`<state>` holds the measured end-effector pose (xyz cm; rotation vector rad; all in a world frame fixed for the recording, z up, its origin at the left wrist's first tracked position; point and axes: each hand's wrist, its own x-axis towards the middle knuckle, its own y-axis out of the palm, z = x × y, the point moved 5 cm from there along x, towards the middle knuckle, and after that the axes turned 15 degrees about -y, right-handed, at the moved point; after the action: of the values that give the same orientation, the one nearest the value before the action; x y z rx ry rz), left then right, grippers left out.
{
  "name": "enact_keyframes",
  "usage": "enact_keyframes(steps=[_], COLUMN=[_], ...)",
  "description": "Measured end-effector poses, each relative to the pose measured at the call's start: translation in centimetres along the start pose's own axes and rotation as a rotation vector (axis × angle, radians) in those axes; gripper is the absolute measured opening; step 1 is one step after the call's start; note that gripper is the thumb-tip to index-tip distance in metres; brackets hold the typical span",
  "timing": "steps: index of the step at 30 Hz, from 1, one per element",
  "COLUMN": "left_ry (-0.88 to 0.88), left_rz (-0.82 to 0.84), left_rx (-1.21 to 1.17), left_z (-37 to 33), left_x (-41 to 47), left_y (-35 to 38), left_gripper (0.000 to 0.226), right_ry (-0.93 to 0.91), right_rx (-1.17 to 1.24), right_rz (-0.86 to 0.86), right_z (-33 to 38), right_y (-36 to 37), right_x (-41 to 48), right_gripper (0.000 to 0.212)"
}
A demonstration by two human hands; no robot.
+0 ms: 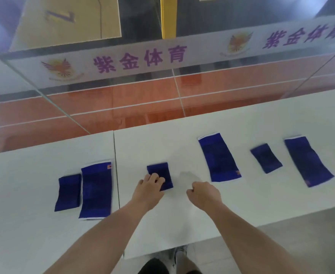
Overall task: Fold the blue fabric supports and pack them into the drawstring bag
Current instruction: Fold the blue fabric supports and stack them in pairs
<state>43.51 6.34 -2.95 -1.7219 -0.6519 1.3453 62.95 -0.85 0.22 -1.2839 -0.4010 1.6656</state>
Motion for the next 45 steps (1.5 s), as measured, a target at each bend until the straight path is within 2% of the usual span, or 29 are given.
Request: enact_keyframes(steps=[2,9,12,14,17,20,21,22,23,24,25,27,35,40,45], left_ry=[0.004,0.156,0.227,0.226,0.284,0.39,0.413,0.421,0.408,0.378,0.341,0.266,0.098,-0.01,-0.038], left_rz=[-0.045,-0.261,-0.212,-0.183,-0.115,-0.019,-0.004,0.003,0.007,0.008,0.007,0.015,0.07,0.136,0.082], left_rx=[0.029,0.256,0.31,0.161,-0.102,-0.282,-0.338,-0.389,-0.436,-0.472,-0.5,-0.55,-0.607,-0.574,-0.498], left_z=[-0.2,-1.1,-3.2,-5.6,-9.6,-13.6,-14.8,-16.0,-17.1,-18.2,-19.2,-21.5,-32.2,-37.8,-40.5], left_x=[0.8,1.0,0.7,0.0,-1.7,-3.1,-3.3,-3.3,-3.0,-2.6,-2.1,-0.9,5.4,8.7,10.6], left_y=[1.0,0.6,-0.8,-3.4,-7.7,-11.4,-12.3,-13.2,-13.8,-14.2,-14.5,-14.8,-12.2,-8.8,-7.5], left_gripper=[0.044,0.024,0.008,0.006,0.021,0.018,0.017,0.017,0.016,0.016,0.016,0.015,0.012,0.019,0.026], right_ry=[0.011,0.03,0.029,0.029,0.027,0.006,0.011,0.037,0.055,0.07,0.082,0.121,0.233,0.298,0.343], right_rx=[0.01,0.068,0.072,0.066,0.109,0.141,0.166,0.207,0.256,0.309,0.357,0.456,0.613,0.653,0.706], right_rz=[-0.007,-0.05,-0.059,-0.095,-0.174,-0.217,-0.224,-0.231,-0.246,-0.262,-0.296,-0.323,-0.27,-0.073,-0.107], right_z=[-1.5,-3.9,-3.9,-4.0,-3.7,-4.0,-4.6,-5.3,-6.3,-7.2,-8.4,-11.1,-24.5,-31.5,-35.0], right_y=[0.2,-0.7,-2.4,-3.8,-6.3,-8.8,-9.5,-10.4,-11.1,-11.9,-12.7,-13.8,-16.1,-15.0,-14.8], right_x=[-0.1,-2.0,-3.3,-4.2,-5.6,-6.8,-7.0,-7.5,-7.7,-8.2,-8.3,-8.6,-7.1,-4.7,-3.2], right_gripper=[0.02,0.017,0.011,0.008,0.011,0.046,0.046,0.033,0.014,0.005,0.012,0.011,0.025,0.007,0.018])
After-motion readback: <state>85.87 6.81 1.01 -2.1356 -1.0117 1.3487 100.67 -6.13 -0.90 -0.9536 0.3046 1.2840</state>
